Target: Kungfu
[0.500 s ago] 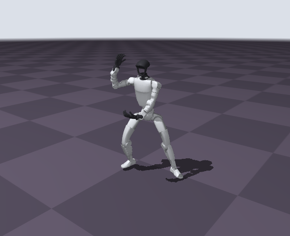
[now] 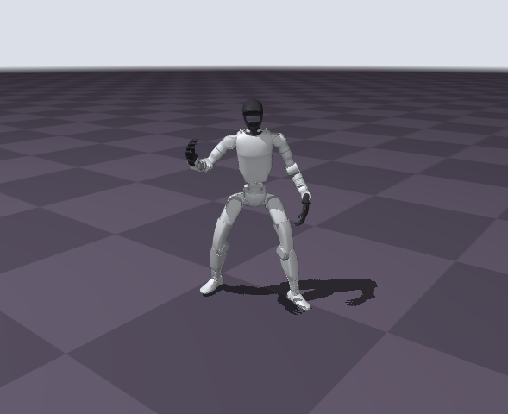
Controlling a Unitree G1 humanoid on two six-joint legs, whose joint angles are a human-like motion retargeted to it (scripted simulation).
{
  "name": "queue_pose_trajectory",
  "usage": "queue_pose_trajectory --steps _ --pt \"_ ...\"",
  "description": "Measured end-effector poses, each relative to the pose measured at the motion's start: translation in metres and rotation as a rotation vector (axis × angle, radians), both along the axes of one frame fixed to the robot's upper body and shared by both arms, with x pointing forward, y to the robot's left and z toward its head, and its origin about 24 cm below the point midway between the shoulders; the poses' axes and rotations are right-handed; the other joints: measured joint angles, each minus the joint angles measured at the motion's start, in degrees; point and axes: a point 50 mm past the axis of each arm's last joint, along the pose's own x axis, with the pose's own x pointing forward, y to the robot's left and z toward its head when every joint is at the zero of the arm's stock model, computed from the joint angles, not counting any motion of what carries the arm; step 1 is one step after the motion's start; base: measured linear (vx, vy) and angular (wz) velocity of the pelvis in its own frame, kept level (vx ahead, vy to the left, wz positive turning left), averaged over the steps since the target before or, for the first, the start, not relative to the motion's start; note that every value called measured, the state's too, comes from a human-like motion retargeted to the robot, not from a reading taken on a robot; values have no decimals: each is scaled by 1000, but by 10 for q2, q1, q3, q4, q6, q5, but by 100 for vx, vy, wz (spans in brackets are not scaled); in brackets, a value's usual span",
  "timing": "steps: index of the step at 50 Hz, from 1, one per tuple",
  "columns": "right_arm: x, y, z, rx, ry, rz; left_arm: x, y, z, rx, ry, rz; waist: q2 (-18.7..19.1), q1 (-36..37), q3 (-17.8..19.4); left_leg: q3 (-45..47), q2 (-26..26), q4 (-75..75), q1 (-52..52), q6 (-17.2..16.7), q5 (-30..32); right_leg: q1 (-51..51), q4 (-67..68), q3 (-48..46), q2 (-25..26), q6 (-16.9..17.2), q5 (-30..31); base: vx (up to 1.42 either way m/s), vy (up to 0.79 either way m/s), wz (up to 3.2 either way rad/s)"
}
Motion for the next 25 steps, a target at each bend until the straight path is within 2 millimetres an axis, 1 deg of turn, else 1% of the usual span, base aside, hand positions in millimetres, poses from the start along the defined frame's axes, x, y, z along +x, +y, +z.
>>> queue_pose_trajectory --steps 2,4,5,7,8,9,10,11,12,13,15,17,18,20,22,23,25 --pt "14 -2 -46 113 160 73 -28 8 -10 79 104 -37 -3 29 0 -27 -4 16 -22 0 3 18 -9 -4 13 9 -24 10 24 136" --pt "24 3 -91 243 294 168 -58 14 -18 150 215 -83 -8 64 0 -59 -9 34 -44 5 6 39 -18 -11 27 13 -43 11 28 144" --pt "28 9 -113 316 352 217 -72 16 -22 178 270 -111 -11 81 -2 -75 -15 43 -56 10 7 50 -23 -19 31 15 -48 11 33 154" --pt "38 27 -147 469 411 313 -105 18 -28 216 392 -160 -21 117 -1 -94 -27 56 -73 17 9 70 -30 -27 40 18 -52 6 14 155" --pt "43 39 -158 545 415 360 -122 19 -30 229 456 -179 -27 134 0 -102 -34 60 -79 19 9 79 -34 -28 43 18 -46 4 5 155" --pt "50 53 -165 614 404 408 -140 19 -32 237 521 -194 -35 150 2 -110 -42 66 -85 20 8 88 -38 -32 45 19 -37 4 6 155" --pt "58 67 -168 680 387 456 -158 20 -33 243 587 -207 -43 167 5 -119 -50 71 -91 21 7 97 -42 -37 45 21 -28 6 7 157" --pt "67 81 -164 725 356 510 -177 21 -32 244 654 -215 -50 181 8 -129 -57 77 -99 21 6 108 -45 -47 46 26 -24 6 5 157" --pt "77 94 -156 759 326 566 -196 22 -31 242 723 -223 -56 195 12 -138 -64 82 -104 22 4 119 -49 -58 47 32 -21 6 -1 151" --pt "87 107 -144 772 294 627 -217 22 -29 238 797 -229 -62 211 16 -145 -71 86 -108 22 2 131 -53 -70 49 36 -18 7 -4 132" --pt "105 131 -109 759 220 762 -260 20 -21 221 950 -240 -75 242 27 -154 -80 96 -112 23 -5 150 -59 -88 50 40 -15 9 -1 101" --pt "119 153 -59 725 114 929 -299 12 -11 176 1102 -250 -88 271 39 -160 -86 107 -120 27 -14 154 -59 -95 45 45 -11 2 -8 54" --pt "122 165 -32 721 50 1029 -317 5 -6 143 1176 -256 -94 286 43 -160 -86 111 -125 30 -18 152 -59 -96 44 46 -8 1 -11 22" --pt "120 187 25 737 -100 1265 -349 -11 4 60 1305 -263 -114 311 52 -155 -84 125 -142 39 -28 139 -64 -98 40 46 3 7 -12 2" --pt "108 199 76 725 -239 1496 -372 -32 12 -44 1396 -257 -138 328 59 -153 -78 150 -174 68 -49 120 -74 -97 41 46 17 4 -20 -4" --pt "100 203 99 694 -297 1584 -380 -43 16 -98 1431 -248 -148 333 60 -146 -68 166 -194 89 -61 111 -81 -98 46 46 25 10 -19 -9" --pt "83 206 136 619 -391 1683 -389 -60 20 -205 1483 -231 -166 340 59 -109 -33 202 -231 130 -80 91 -96 -101 61 46 43 17 -16 -20"
